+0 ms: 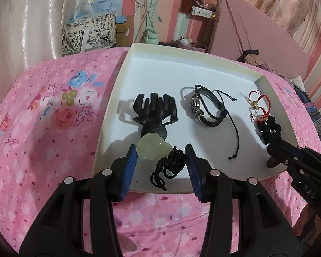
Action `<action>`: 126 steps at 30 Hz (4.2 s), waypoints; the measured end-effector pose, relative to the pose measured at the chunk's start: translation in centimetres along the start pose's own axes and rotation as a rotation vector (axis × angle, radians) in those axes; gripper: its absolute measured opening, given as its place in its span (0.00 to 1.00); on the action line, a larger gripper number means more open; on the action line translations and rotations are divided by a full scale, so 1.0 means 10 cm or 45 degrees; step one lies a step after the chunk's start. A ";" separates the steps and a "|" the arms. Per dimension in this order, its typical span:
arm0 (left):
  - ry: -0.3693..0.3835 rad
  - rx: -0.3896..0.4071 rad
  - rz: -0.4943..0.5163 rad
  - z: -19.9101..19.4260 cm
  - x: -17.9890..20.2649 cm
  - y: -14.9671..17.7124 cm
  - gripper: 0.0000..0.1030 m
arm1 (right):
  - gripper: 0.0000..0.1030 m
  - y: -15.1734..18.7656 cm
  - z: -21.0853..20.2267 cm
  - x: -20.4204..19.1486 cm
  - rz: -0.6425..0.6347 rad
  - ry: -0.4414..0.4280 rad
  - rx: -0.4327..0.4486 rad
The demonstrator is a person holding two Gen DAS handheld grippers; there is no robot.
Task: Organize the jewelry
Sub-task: 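Carry both items into the tray and open both tools to release them, then move both open tools back to the bedspread toward the watch and bead bracelet, then grasp the gold watch with the left tool while the right tool grasps the brown bead bracelet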
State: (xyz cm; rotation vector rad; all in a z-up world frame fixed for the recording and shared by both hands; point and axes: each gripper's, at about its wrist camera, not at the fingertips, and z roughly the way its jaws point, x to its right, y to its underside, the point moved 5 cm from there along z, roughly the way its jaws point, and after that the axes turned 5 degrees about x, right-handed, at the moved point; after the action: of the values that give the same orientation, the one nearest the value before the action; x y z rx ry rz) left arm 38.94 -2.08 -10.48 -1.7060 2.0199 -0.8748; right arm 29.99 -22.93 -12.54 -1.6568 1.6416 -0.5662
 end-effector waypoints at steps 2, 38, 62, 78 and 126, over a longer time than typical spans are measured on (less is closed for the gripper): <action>0.000 -0.009 0.003 0.02 0.01 0.00 0.44 | 0.19 0.00 0.05 -0.02 -0.007 0.006 -0.006; -0.100 -0.020 0.020 0.05 0.00 -0.01 0.59 | 0.33 0.04 0.15 0.04 0.028 0.073 0.010; -0.154 0.262 0.134 -1.40 0.22 0.14 0.97 | 0.96 -0.09 -1.30 0.31 0.031 0.245 0.325; -0.169 0.165 0.079 -1.45 -0.09 1.03 0.97 | 0.98 0.81 -1.29 0.17 0.056 0.246 0.141; -0.177 -0.149 0.177 -1.02 -0.01 1.51 0.57 | 0.25 1.29 -0.97 -0.30 -0.173 0.078 -0.134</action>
State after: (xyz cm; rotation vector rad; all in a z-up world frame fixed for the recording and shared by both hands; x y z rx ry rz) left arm 21.31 1.58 -12.79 -1.6143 2.1018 -0.5868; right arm 14.00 -20.83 -15.43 -1.8549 1.6353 -0.6117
